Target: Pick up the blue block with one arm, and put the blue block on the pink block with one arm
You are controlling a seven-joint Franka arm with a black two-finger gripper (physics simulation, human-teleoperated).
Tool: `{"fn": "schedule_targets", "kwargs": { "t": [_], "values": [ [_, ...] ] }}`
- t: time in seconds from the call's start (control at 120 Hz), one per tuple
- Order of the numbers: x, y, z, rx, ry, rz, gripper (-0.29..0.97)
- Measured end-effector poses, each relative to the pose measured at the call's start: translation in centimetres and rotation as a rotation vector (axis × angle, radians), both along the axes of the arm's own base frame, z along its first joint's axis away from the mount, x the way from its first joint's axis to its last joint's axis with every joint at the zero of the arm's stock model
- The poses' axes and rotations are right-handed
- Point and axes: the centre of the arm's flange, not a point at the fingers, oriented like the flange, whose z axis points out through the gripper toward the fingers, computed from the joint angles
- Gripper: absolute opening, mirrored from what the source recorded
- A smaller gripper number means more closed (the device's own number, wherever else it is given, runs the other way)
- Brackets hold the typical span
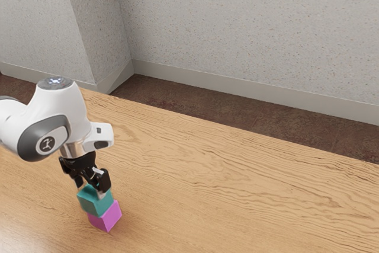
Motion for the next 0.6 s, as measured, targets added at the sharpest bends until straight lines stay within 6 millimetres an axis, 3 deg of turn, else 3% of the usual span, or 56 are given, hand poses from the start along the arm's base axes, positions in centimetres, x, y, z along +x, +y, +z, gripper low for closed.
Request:
{"fn": "schedule_targets", "kwargs": {
  "t": [0.067,0.175,0.258,0.6],
  "values": [
    [0.2,0.0,0.5,0.0,-0.005,-0.004,0.59],
    [1.8,-0.7,4.0,0.004,-0.046,-0.021,0.63],
    [2.3,-1.1,5.5,0.008,-0.054,-0.032,0.64],
    [2.2,-1.6,6.1,0.015,-0.028,-0.057,0.67]
  ]
}}
